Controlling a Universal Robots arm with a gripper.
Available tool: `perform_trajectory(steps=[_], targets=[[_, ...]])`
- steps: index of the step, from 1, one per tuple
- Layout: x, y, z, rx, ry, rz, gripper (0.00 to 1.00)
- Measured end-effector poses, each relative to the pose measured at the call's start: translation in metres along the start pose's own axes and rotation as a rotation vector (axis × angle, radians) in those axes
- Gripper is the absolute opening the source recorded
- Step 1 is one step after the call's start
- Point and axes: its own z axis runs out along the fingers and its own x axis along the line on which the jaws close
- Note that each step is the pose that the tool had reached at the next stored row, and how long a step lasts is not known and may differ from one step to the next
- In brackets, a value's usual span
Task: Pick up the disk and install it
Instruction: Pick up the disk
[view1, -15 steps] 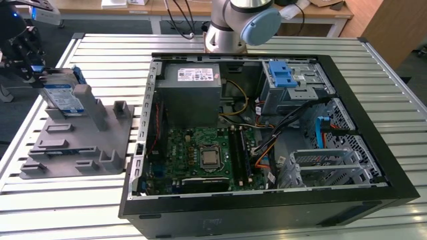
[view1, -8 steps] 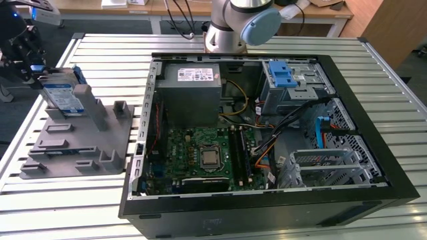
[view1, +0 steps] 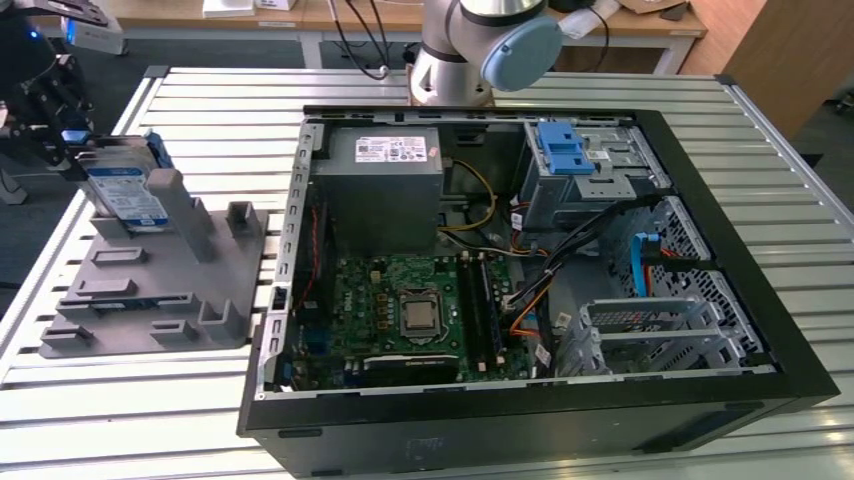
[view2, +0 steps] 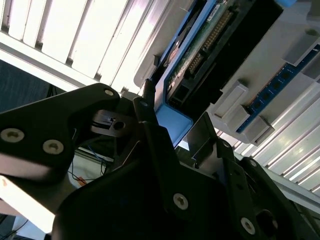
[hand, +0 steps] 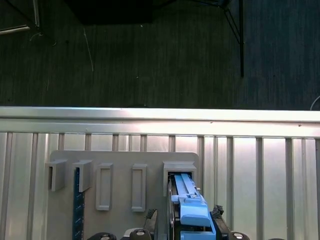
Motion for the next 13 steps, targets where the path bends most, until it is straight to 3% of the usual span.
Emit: perform_trajectory(steps=[13], targets=[[0.0000, 0.0000, -0.0019, 0.0003, -0.0009, 0.000, 0.52]])
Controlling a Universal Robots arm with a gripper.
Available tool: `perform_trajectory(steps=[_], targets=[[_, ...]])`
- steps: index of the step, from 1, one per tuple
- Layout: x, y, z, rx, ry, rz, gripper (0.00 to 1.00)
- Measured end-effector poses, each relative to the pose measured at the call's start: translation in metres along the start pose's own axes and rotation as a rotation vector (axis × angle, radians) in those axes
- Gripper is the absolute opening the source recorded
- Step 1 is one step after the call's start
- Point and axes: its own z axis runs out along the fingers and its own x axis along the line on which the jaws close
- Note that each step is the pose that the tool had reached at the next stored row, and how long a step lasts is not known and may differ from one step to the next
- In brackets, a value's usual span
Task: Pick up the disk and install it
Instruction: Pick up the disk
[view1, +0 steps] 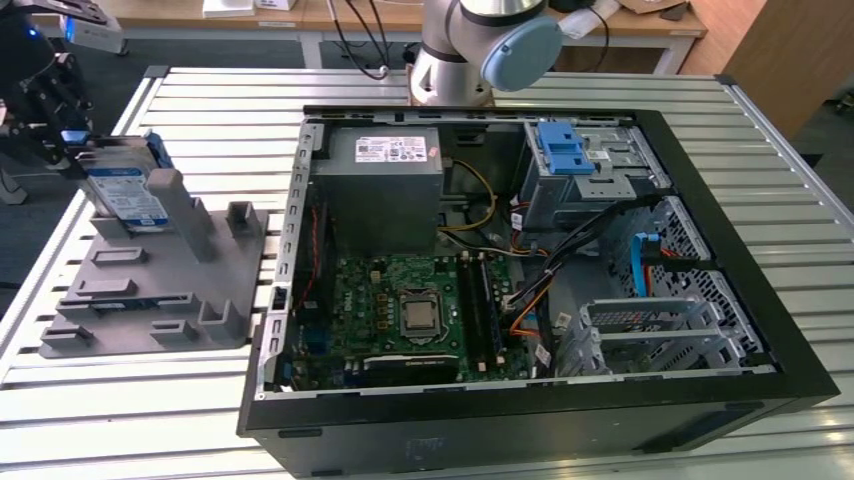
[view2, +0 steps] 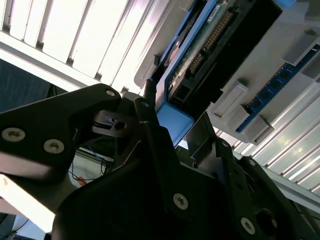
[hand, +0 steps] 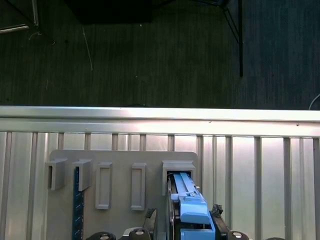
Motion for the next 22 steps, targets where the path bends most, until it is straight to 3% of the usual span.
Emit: perform_trajectory(steps=[2, 3, 7, 8, 22], targets=[[0.0000, 0.0000, 0.0000, 0.0000, 0.0000, 0.000, 0.51], [0.0000, 0.0000, -0.0001, 0.0000, 0.0000, 0.000, 0.44], [0.0000, 0.0000, -0.0001, 0.0001, 0.0000, 0.000, 0.42], [0.0000, 0.0000, -0.0002, 0.0000, 0.0000, 0.000, 0.36], [0.0000, 0.0000, -0.0032, 0.0000, 0.0000, 0.000, 0.36]])
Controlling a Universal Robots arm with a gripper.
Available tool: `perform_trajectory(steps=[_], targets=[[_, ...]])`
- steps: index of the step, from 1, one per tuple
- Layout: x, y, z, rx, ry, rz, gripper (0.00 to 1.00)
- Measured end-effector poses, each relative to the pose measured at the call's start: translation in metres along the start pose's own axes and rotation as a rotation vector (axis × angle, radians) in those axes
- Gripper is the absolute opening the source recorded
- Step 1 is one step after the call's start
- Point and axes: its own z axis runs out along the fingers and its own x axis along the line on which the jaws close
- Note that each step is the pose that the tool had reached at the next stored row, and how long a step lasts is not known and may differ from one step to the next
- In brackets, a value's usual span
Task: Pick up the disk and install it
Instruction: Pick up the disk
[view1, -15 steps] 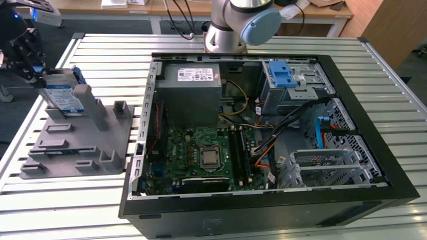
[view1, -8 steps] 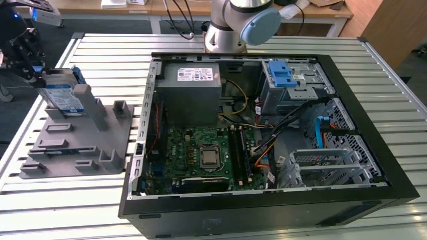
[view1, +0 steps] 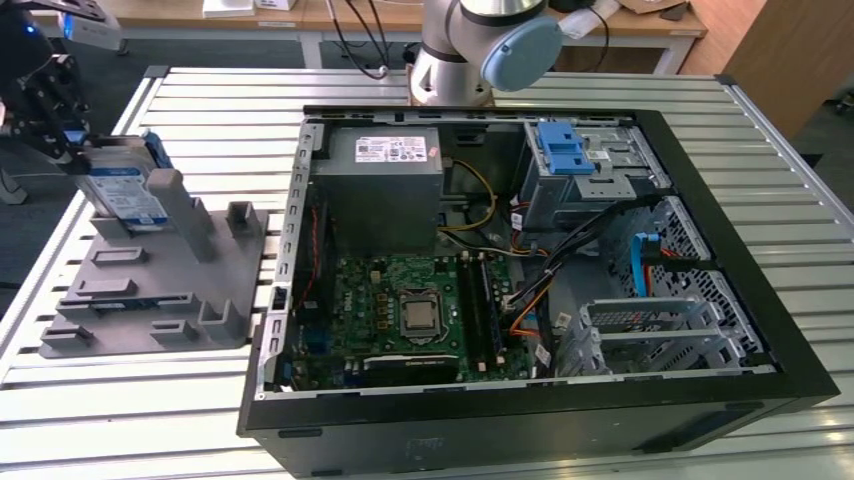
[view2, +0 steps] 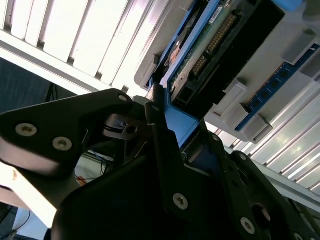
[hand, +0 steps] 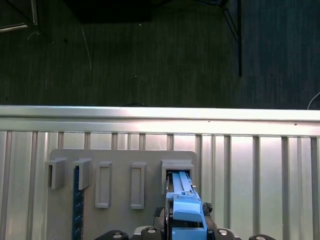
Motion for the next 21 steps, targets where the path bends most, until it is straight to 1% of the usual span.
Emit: perform_trajectory(steps=[6, 14, 21], targets=[[0.0000, 0.0001, -0.0056, 0.0000, 0.0000, 0.000, 0.36], [-0.0001, 0.0000, -0.0064, -0.0001, 0.0000, 0.000, 0.36], [-0.0001, 0.0001, -0.0099, 0.0001, 0.0000, 0.000, 0.36]])
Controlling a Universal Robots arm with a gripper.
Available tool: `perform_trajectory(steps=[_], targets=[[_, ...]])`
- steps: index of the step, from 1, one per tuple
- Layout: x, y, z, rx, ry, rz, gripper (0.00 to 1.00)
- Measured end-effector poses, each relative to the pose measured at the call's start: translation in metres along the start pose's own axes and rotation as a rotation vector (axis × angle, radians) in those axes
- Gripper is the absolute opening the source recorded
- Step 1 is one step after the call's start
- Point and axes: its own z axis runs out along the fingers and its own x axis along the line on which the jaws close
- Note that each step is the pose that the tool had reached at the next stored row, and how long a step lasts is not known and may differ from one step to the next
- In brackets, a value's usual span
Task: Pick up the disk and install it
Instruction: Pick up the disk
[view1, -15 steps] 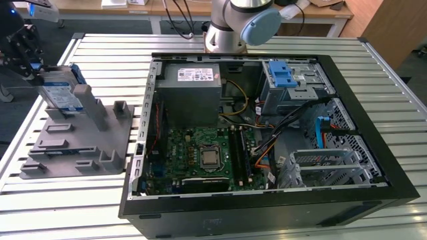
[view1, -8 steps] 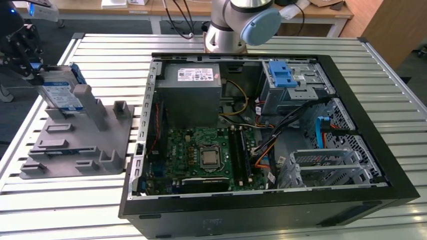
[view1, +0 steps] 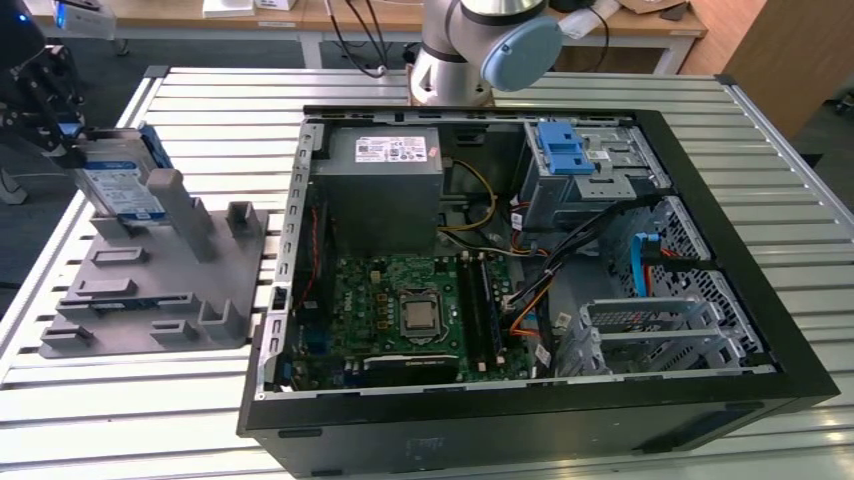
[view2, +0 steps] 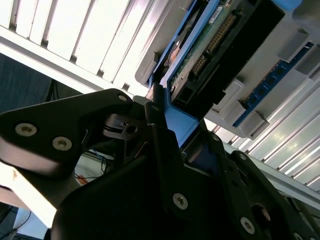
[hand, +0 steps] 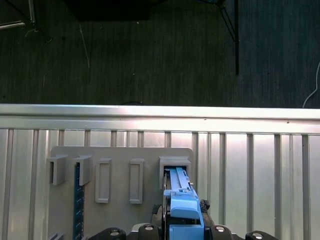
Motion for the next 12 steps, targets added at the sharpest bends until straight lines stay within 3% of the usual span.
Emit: perform_trajectory(steps=[12], targets=[[-0.0001, 0.0001, -0.0063, 0.0000, -0.0001, 0.000, 0.36]])
